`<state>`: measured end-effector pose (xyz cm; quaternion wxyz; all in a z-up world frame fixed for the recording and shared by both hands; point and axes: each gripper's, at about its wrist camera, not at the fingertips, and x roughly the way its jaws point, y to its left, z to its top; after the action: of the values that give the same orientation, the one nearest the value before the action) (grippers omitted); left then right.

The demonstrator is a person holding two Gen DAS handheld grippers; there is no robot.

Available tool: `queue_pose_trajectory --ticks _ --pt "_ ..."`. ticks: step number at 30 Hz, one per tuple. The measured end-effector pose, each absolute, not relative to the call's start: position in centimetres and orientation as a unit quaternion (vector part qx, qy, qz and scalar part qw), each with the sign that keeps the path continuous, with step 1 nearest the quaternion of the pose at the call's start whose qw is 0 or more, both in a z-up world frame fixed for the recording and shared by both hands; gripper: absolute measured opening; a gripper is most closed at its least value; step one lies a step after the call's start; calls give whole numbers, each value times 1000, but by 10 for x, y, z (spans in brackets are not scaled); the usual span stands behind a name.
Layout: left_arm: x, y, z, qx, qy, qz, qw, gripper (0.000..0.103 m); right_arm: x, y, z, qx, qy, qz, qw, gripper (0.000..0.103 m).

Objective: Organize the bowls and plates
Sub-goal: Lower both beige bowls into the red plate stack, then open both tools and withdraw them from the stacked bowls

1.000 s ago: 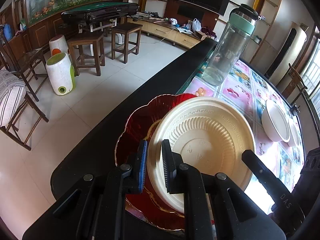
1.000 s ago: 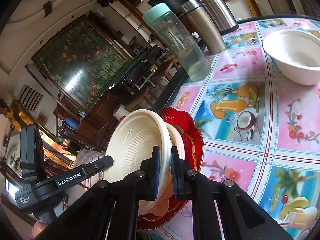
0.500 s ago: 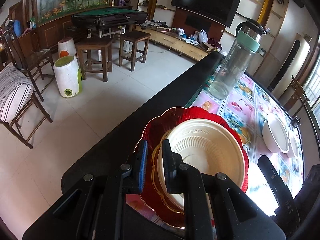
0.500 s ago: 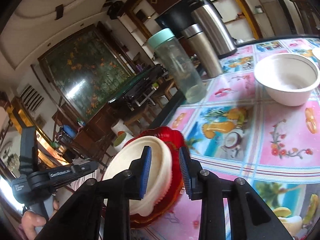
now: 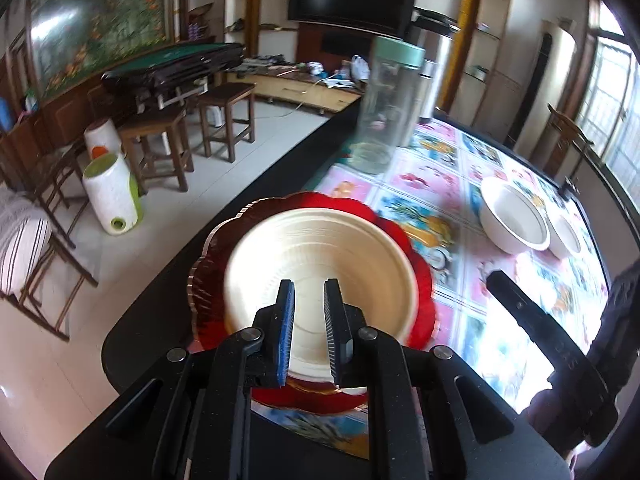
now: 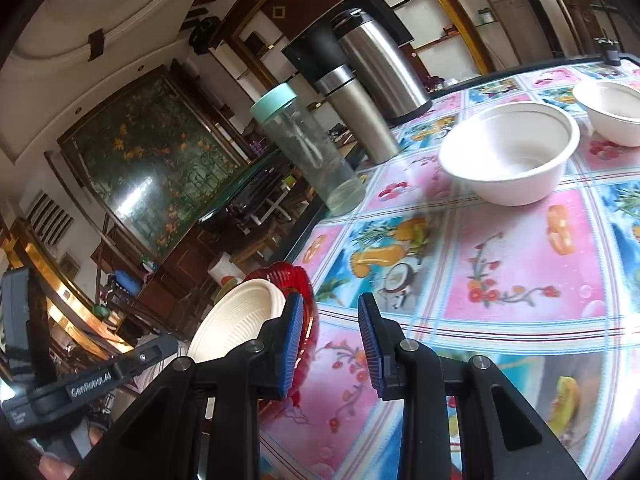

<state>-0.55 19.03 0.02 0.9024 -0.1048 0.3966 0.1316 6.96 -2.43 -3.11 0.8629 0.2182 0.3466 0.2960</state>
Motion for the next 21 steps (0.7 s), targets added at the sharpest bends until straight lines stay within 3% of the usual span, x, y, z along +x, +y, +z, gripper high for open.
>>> queue_pose_trajectory --ticks 21 --pt "8 98 2 -38 407 78 909 13 65 -103 -31 263 336 259 867 32"
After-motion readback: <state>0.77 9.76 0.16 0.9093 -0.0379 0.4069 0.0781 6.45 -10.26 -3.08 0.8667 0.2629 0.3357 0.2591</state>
